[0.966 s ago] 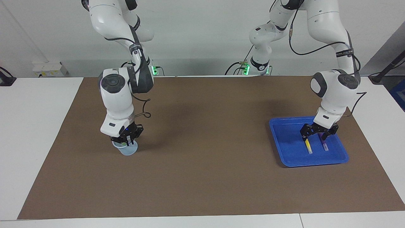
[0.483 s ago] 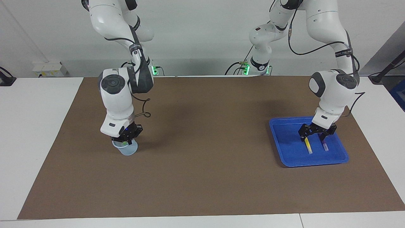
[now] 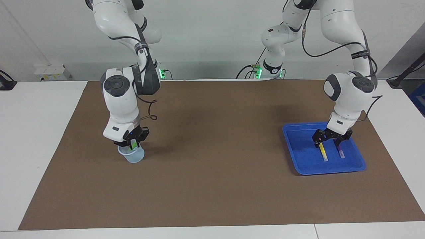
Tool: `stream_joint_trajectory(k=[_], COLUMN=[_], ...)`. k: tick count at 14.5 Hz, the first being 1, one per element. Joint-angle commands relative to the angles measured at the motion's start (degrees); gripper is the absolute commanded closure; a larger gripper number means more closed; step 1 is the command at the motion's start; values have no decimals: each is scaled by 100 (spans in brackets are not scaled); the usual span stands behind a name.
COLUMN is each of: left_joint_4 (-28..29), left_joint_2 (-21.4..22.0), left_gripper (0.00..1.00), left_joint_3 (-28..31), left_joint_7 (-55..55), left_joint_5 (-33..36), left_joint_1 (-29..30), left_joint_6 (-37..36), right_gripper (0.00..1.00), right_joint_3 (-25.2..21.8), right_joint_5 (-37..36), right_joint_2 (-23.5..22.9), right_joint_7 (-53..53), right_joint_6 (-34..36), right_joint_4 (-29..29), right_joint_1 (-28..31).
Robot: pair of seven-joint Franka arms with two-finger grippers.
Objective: Right arm passes pens to left for tray arrangement
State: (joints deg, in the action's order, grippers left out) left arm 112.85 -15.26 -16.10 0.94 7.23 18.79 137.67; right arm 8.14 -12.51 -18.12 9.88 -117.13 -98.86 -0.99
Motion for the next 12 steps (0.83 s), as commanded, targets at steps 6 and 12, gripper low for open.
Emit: stream_joint_trajectory(k=[6, 12], left_joint_4=[71, 71], left_joint_2=[129, 129], left_gripper=[1, 1], left_joint_3=[19, 10], left_joint_7=[-497, -665], left_joint_5=[-12, -20], left_joint_1=[-59, -68], left_joint_6=[-266, -276], right_gripper=[72, 70], right_joint_3=[136, 127], right_joint_5=[276, 267], right_joint_2=[89, 151], right_joint_7=[-628, -505], right_joint_6=[112, 24], right_joint_4=[-98, -265], right_joint_1=[-15, 55])
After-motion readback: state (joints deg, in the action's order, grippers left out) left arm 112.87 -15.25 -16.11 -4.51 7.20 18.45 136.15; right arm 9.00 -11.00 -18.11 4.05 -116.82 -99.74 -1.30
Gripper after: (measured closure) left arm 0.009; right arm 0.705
